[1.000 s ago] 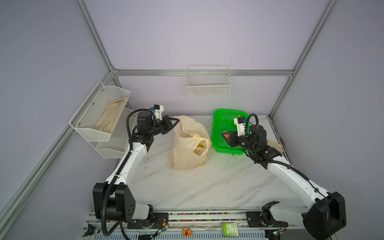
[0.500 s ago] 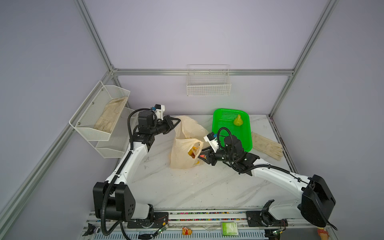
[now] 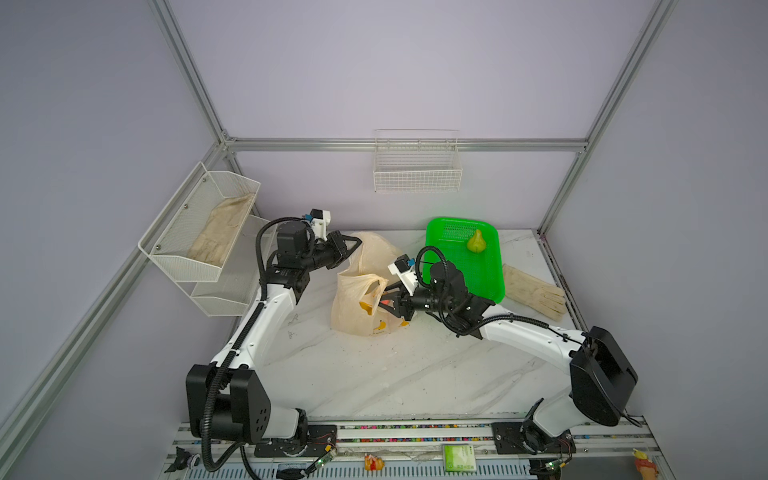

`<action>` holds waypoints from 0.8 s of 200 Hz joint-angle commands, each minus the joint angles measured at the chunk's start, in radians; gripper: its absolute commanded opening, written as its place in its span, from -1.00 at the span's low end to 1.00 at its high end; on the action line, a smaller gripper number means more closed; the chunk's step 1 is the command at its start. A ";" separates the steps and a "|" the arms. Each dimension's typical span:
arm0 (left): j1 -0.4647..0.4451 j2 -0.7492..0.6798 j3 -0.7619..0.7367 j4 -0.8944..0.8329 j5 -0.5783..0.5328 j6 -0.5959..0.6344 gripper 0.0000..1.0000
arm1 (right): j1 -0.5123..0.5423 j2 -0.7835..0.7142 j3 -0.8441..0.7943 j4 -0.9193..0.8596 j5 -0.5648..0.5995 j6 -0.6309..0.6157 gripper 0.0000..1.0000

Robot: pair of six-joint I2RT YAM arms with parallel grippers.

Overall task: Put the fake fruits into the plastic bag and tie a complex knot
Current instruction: 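Carry the small red apple with the right gripper into the bag's opening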

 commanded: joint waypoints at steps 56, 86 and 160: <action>-0.019 -0.036 0.001 0.030 0.018 0.006 -1.00 | 0.014 0.097 0.176 0.049 0.210 0.012 -0.26; -0.023 -0.032 0.006 0.023 0.020 0.009 -1.00 | 0.018 0.155 0.207 0.124 0.069 0.024 -0.25; -0.025 -0.027 0.031 -0.008 0.008 0.023 -1.00 | 0.061 0.209 0.169 0.222 -0.109 0.031 -0.25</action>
